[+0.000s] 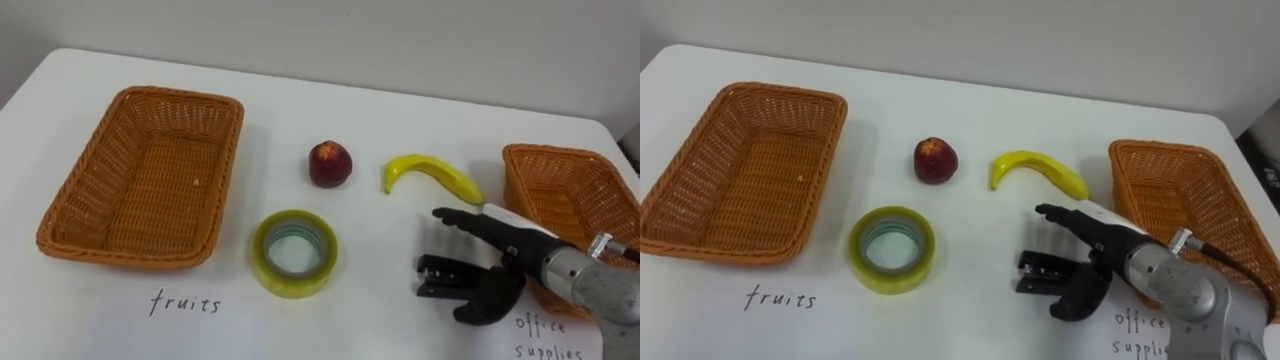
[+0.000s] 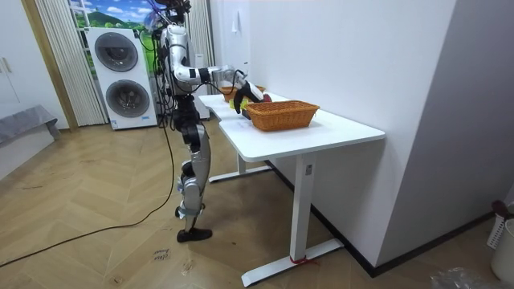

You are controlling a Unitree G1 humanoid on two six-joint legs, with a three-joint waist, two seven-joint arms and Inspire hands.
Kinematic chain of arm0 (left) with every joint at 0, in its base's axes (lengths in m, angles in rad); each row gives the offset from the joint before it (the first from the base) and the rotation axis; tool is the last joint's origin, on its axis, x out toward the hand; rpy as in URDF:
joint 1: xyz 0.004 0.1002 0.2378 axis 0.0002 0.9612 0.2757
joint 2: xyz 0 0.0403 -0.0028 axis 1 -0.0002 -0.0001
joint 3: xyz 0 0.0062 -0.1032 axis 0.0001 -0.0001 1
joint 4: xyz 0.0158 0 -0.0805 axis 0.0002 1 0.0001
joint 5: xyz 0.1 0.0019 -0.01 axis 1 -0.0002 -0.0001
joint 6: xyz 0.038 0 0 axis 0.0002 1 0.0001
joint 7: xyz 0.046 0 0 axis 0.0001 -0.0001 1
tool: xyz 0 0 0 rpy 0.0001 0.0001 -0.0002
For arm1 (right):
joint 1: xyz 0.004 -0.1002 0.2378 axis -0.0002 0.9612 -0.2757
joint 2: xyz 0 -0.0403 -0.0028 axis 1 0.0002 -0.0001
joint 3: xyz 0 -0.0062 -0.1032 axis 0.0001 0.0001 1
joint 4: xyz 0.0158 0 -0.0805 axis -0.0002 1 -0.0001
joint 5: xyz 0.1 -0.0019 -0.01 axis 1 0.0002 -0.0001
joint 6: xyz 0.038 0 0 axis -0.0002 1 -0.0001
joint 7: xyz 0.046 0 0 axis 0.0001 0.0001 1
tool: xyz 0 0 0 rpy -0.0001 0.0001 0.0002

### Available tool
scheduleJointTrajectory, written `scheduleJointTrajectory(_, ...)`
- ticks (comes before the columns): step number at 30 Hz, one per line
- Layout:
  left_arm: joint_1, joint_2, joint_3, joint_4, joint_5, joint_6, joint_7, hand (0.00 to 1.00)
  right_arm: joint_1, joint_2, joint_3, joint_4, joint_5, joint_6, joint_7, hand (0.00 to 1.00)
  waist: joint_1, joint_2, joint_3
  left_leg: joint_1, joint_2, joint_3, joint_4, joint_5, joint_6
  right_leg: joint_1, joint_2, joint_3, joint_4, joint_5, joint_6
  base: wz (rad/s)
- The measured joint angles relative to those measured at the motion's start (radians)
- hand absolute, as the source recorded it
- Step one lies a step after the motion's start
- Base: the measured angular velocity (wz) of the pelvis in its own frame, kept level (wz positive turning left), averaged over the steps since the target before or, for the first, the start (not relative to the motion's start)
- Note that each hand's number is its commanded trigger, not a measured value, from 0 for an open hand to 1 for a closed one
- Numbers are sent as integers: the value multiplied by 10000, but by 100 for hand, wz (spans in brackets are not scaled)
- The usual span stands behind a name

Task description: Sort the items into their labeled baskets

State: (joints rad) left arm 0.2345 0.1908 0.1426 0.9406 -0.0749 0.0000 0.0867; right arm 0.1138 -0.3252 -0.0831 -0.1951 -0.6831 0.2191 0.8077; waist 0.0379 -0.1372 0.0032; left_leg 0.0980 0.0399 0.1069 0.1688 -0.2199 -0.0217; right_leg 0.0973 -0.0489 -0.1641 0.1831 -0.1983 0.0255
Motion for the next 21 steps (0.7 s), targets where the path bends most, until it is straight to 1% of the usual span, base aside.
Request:
scheduleJointTrajectory(2, 15, -1, -3, -44, 3, 41, 15, 0, 90, 6, 153, 1, -156, 12, -14, 0, 6, 37, 25, -3, 1, 1, 2, 0, 0, -4, 3, 47, 0, 0, 0, 0)
scheduleJointTrajectory(3, 25, -6, -30, -120, 9, 82, 55, 0, 112, 17, 284, -6, -343, 10, -32, 0, 7, 27, 18, -6, 2, 16, 2, 0, 0, -16, 6, 104, 2, 0, 0, -4)
scheduleJointTrajectory(5, 13, -19, -75, -208, 17, 84, 106, 0, 113, 28, 342, -13, -436, 9, -85, 0, 27, 45, 30, -7, 1, 35, 3, 0, 0, -21, 6, 138, 10, 1, 0, -4)
scheduleJointTrajectory(8, 9, -19, -148, -351, 19, 84, 118, 0, 176, 31, 458, -13, -675, 8, -136, 0, 149, 45, 29, 1, 1, 76, 3, 0, 0, -18, 11, 231, 21, 2, 0, -7)
scheduleJointTrajectory(11, 6, -7, -299, -399, 24, 83, 160, 0, 176, 37, 597, -20, -869, 9, -226, 0, 203, 55, 24, 7, 1, 88, 11, 0, 1, -19, 10, 248, 23, 10, -1, -1)
scheduleJointTrajectory(14, 22, -7, -303, -398, 21, 84, 156, 0, 192, 104, 629, -78, -1115, 10, -249, 0, 226, 85, 26, 2, 2, 89, 13, 1, 2, -32, 12, 255, 23, 20, -4, 0)
scheduleJointTrajectory(15, 27, -6, -302, -397, 20, 84, 156, 0, 193, 116, 629, -103, -1141, 11, -253, 8, 229, 116, 21, -6, 2, 88, 12, 2, 4, -42, 11, 256, 27, 26, -4, 0)
scheduleJointTrajectory(16, 27, -6, -303, -396, 20, 84, 158, 0, 193, 125, 629, -146, -1163, 10, -256, 39, 230, 152, 14, -15, 2, 88, 10, 4, 8, -68, 11, 261, 34, 29, -4, 0)
scheduleJointTrajectory(17, 27, -6, -304, -396, 17, 84, 158, 0, 193, 128, 634, -157, -1160, 9, -262, 75, 243, 171, 8, -15, 2, 89, 10, 7, 12, -84, 11, 262, 36, 32, -5, 0)
scheduleJointTrajectory(18, 25, -6, -304, -397, 12, 84, 159, 0, 193, 148, 637, -174, -1159, 10, -293, 100, 257, 206, 8, -10, 2, 89, 10, 10, 17, -102, 11, 271, 37, 35, -8, 0)
scheduleJointTrajectory(21, 24, -6, -304, -397, 12, 84, 173, 0, 190, 188, 637, -196, -1144, 8, -439, 100, 259, 243, 1, -6, 2, 89, 10, 12, 18, -106, 11, 273, 41, 35, -8, 0)
